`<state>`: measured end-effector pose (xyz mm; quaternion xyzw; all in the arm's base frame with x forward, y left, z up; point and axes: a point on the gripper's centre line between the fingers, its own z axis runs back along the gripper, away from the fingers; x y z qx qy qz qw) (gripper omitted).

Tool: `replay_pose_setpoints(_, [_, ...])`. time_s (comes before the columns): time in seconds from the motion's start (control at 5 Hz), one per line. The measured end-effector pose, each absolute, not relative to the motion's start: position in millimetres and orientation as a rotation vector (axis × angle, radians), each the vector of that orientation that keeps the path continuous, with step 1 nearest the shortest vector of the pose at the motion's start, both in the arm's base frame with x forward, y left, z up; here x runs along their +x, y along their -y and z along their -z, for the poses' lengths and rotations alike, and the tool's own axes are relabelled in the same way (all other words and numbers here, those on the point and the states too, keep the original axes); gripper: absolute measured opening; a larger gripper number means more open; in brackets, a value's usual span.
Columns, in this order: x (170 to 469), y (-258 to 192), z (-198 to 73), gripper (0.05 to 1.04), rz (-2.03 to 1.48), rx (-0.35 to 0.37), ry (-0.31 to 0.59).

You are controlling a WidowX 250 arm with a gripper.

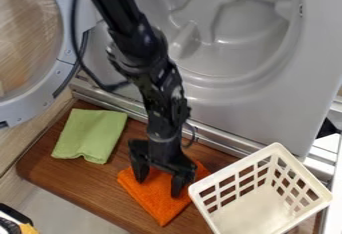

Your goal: Pick up the orange rag then put it in the washing machine

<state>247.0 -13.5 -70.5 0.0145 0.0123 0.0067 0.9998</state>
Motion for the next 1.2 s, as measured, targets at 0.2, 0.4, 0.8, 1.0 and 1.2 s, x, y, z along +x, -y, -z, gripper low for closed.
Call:
replay_pose_setpoints(0.2, [250.6,12.8,80.2,1.001,0.013,0.043,0.001])
replay_pose_setpoints(0.4, [249.4,15.3,80.2,0.952,0.06,0.065,0.049])
replay_pose_setpoints(0.8, [230.5,23.9,72.8,0.376,0.095,0.107,0.074])
replay_pose_setpoints(1.0, [231.0,29.4,67.1,0.169,0.108,0.127,0.08])
replay_pose_setpoints(1.2, [245.2,32.6,33.3,0.087,0.092,0.109,0.197])
